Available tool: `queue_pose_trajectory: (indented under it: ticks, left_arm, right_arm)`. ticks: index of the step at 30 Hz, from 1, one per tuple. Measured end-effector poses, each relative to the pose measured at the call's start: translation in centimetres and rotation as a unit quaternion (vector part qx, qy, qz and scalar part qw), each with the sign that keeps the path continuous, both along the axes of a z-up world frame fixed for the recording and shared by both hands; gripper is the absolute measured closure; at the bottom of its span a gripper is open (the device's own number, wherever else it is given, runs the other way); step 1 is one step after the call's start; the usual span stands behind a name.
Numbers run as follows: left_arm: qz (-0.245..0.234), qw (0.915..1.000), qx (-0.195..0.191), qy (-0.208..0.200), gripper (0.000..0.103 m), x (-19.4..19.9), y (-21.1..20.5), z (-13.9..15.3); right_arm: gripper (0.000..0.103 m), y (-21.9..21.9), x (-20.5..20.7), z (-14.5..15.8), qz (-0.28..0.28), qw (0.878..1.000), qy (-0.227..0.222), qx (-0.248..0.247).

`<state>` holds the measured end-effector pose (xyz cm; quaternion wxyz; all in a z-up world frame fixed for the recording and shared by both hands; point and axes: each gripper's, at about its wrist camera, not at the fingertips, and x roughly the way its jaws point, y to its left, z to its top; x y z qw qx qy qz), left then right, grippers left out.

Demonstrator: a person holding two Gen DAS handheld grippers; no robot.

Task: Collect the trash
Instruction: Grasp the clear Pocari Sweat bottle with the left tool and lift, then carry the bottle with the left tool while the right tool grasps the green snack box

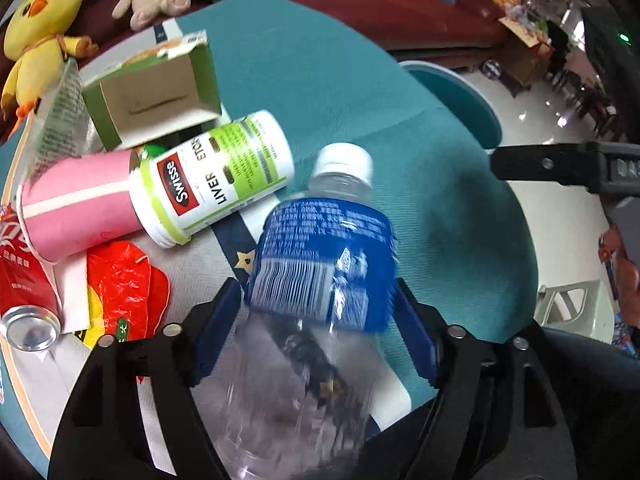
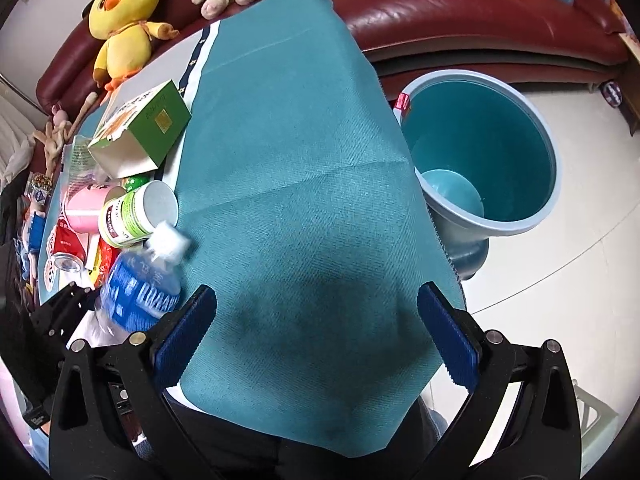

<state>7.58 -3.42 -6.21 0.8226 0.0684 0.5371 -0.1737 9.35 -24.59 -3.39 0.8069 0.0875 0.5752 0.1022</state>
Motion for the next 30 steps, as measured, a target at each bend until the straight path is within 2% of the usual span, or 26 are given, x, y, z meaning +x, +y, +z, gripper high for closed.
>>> queue_pose_trajectory:
  ticks: [2, 5, 9, 14, 17, 19, 21, 30]
  left_arm:
    - [0.005, 1.0000, -0.009, 0.000, 0.032, 0.2, 0.3, -0.2]
    - [0.005, 0.9995, -0.027, -0.017, 0.033, -0.5, 0.7, 0.6]
    - [0.016, 0.9963, -0.067, -0.050, 0.033, -1.5, 2.7, 3.8]
    - [0.064, 0.9889, -0.080, -0.107, 0.033, -1.1, 6.6, 7.7]
    - [0.117, 0.9814, -0.078, -0.131, 0.033, 0.6, 10.0, 9.1]
    - [0.154, 0.9748, -0.089, -0.135, 0.033, 2.0, 12.7, 9.5]
    - [0.173, 0.9706, -0.090, -0.141, 0.033, 2.4, 14.0, 9.8]
    - [0.213, 0.9626, -0.106, -0.130, 0.033, 3.6, 17.3, 10.0]
  right_arm:
    - [0.006, 0.2, 0.3, 0.0, 0.002, 1.000, -0.002, -0.002]
    - [0.006, 0.4, 0.6, 0.2, 0.004, 1.000, -0.010, -0.004]
    - [0.007, 0.6, 1.2, 0.9, 0.007, 1.000, -0.021, 0.003]
    - [0.008, 3.1, 3.1, 2.1, 0.033, 0.999, -0.029, 0.014]
    - [0.016, 6.0, 4.5, 2.9, 0.062, 0.997, -0.052, 0.002]
    - [0.040, 8.2, 5.7, 2.9, 0.084, 0.995, -0.054, 0.008]
    - [0.049, 9.9, 6.7, 2.6, 0.095, 0.994, -0.049, 0.013]
    - [0.049, 16.9, 10.3, 0.4, 0.138, 0.988, -0.066, 0.012]
